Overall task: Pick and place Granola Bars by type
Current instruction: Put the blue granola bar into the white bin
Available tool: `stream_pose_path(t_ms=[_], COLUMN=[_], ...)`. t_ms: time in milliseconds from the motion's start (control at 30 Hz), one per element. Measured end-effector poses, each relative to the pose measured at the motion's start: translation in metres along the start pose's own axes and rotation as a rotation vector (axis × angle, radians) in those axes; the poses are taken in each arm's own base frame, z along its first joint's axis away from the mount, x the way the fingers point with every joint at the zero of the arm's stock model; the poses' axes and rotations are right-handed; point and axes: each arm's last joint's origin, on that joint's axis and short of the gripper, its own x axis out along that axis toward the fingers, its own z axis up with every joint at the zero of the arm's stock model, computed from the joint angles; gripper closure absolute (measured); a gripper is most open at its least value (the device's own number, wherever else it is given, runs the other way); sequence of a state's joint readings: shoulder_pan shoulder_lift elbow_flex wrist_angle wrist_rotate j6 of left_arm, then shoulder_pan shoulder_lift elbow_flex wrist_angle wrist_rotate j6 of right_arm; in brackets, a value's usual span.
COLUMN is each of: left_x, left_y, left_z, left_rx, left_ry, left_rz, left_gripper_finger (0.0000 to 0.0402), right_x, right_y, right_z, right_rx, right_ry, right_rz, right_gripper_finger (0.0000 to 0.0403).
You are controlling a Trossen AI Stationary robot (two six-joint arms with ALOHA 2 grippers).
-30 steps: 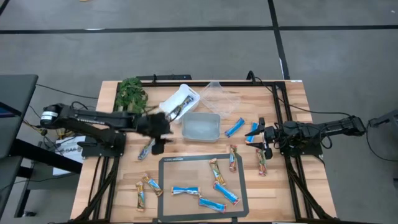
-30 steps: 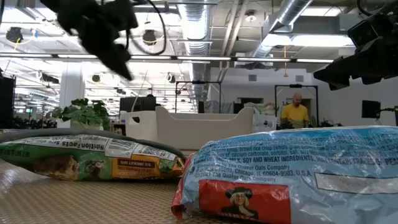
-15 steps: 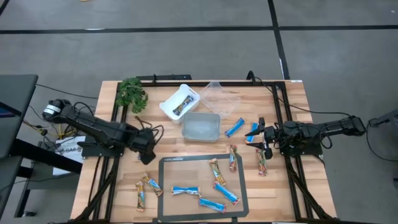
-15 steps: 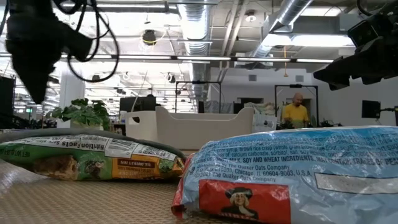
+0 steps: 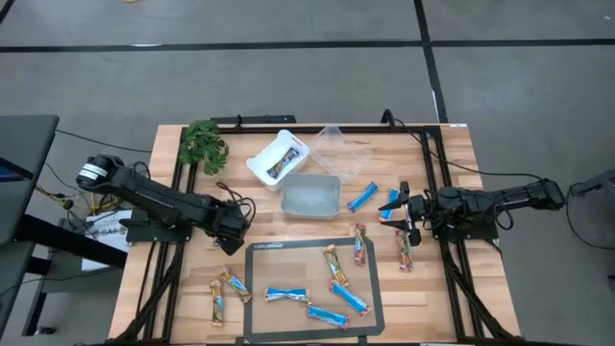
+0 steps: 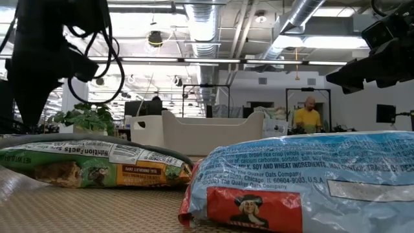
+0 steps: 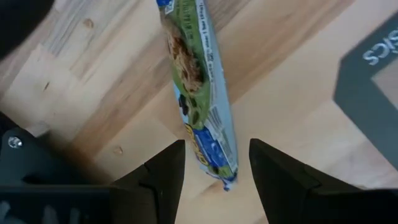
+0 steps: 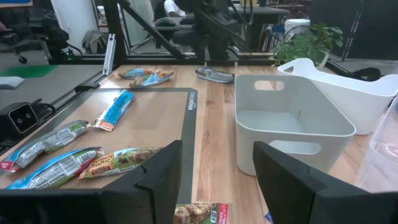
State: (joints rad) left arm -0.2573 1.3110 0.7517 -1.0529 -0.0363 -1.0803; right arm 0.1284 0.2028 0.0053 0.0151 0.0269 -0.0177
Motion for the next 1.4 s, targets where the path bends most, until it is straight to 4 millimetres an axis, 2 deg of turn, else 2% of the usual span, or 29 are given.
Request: stream_pose_path(t_ms=[300, 533, 800, 1067, 1167, 1400], left_x=[0.017, 0.028, 0.047, 0.049, 0.049, 0.046], left_y=[-0.004, -0.009, -0.005, -0.004, -0.004, -0.006], left_z=[0.01, 0.018, 0.021, 0.021, 0.022, 0.023], left_rx=[0.016, 0.047, 0.028, 0.069, 0.104, 0.198], left_ry=[0.046, 0.052, 0.036, 0.023, 0.017, -0.013], left_rz=[0.076, 0.072, 0.015, 0.014, 0.007, -0.036], left_gripper_finger=[0.0228, 0.0228, 0.0228, 0.023, 0.0246, 0.0317], right_x=[0.0, 0.0, 0.0, 0.0, 0.0, 0.0], right_y=[0.0, 0.0, 0.0, 0.0, 0.0, 0.0], right_z=[0.0, 0.0, 0.0, 0.0, 0.0, 0.0], right_rx=[0.0, 0.0, 0.0, 0.0, 0.0, 0.0], right_ry=[0.0, 0.0, 0.0, 0.0, 0.0, 0.0], right_rz=[0.0, 0.0, 0.0, 0.0, 0.0, 0.0], right_gripper_finger=[0.0212, 0.0212, 0.0212, 0.0212, 0.0212, 0.0212])
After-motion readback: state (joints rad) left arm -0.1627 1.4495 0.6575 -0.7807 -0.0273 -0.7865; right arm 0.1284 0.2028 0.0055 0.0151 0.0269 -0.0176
